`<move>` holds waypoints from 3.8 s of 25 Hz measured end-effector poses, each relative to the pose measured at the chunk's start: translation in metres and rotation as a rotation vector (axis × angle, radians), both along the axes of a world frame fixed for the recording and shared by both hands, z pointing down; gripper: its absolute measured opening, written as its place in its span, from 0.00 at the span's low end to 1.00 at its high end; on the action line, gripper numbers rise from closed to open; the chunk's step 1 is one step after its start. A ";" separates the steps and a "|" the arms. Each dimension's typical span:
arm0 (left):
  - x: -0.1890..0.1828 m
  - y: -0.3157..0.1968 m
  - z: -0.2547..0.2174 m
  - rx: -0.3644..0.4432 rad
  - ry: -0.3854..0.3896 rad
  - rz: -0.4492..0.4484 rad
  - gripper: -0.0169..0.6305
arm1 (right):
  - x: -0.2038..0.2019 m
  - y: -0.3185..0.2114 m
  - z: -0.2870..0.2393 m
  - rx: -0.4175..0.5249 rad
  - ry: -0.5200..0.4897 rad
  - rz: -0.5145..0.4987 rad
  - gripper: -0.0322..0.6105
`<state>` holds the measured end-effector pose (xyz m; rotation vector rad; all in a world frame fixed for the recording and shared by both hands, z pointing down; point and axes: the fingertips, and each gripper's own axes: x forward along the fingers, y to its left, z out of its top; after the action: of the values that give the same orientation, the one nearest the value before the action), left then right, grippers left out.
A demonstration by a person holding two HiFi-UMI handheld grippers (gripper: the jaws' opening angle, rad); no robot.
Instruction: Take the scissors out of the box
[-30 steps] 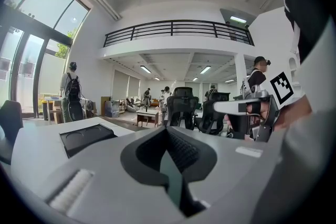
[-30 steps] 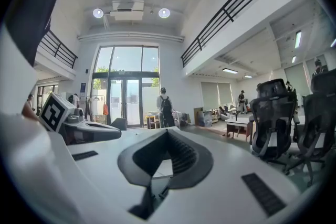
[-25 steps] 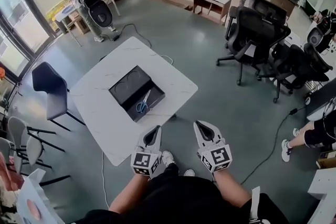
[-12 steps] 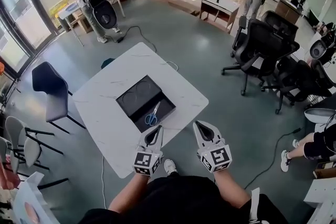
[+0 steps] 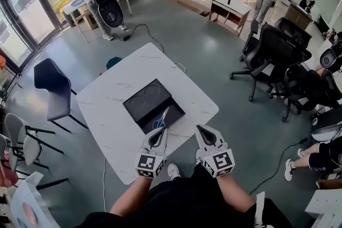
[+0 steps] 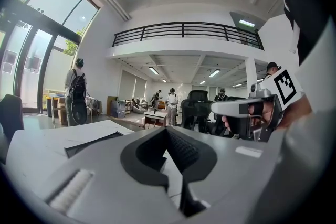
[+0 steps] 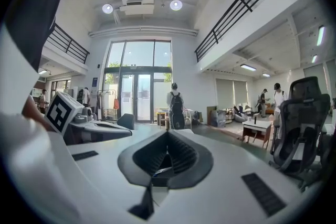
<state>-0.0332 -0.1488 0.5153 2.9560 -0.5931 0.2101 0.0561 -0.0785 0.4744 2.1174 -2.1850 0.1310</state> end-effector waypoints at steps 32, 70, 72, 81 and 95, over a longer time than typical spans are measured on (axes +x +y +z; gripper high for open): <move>0.095 -0.090 0.003 0.034 -0.128 -0.407 0.04 | 0.111 -0.163 0.018 0.013 -0.106 -0.463 0.06; 0.030 -0.102 0.121 -0.108 -0.559 -0.411 0.04 | 0.059 -0.184 0.050 -0.057 -0.121 -0.680 0.06; 0.026 -0.099 0.132 -0.119 -0.633 -0.358 0.04 | 0.057 -0.186 0.049 -0.058 -0.123 -0.679 0.06; 0.017 -0.088 0.171 -0.250 -0.832 -0.210 0.05 | 0.048 -0.187 0.057 -0.078 -0.135 -0.688 0.06; 0.009 -0.077 0.215 -0.431 -1.005 -0.079 0.20 | 0.055 -0.189 0.059 -0.083 -0.134 -0.679 0.06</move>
<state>-0.0241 -0.2263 0.7304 2.2302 -0.6238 1.6095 0.1113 -0.2673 0.5330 1.2540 -2.7751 0.3041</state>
